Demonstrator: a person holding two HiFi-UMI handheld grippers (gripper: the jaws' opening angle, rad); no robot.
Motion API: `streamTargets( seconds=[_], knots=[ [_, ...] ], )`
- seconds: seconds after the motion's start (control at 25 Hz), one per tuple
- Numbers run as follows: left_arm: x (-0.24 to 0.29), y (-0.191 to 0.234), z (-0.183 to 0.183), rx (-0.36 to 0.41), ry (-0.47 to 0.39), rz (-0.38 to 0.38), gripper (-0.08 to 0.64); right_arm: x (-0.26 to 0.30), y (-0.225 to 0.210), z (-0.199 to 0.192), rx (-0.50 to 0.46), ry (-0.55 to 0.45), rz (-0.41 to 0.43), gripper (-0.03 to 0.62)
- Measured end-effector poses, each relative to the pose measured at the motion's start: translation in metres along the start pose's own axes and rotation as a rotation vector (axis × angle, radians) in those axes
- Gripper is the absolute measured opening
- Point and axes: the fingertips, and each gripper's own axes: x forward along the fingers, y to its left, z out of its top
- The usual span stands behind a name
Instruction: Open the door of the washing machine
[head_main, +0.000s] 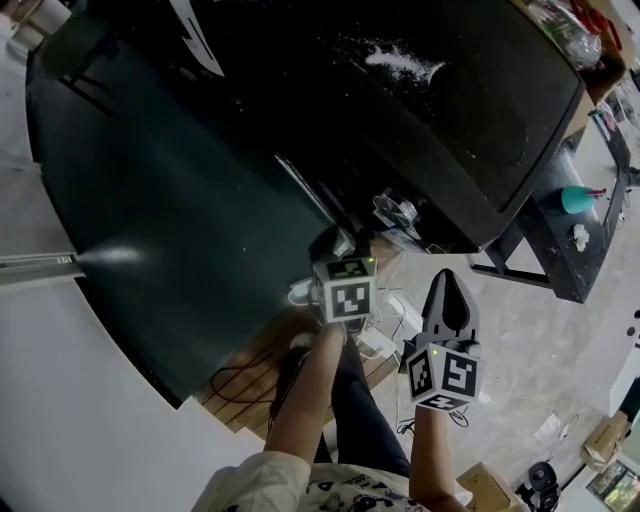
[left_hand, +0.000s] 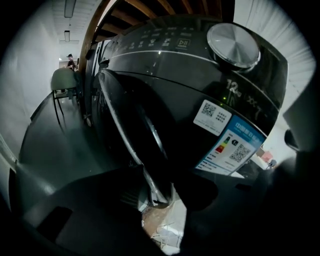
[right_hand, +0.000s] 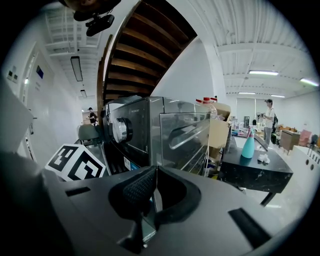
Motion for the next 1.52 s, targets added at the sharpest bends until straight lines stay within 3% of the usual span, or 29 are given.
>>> streamTargets(
  seconds=[0.72,1.04,1.52],
  knots=[
    [-0.019,0.017,-0.011,0.0,-0.024,0.03,0.17,0.007,0.018,-0.005,-0.011,0.012,0.062,0.02],
    [-0.034,0.037,-0.029,-0.013,-0.025,0.054,0.166,0.013,0.048,-0.008,-0.032,0.02,0.14,0.019],
    [-0.068,0.096,-0.057,-0.097,-0.028,0.171,0.128,0.017,0.105,-0.008,-0.086,0.025,0.284,0.018]
  ],
)
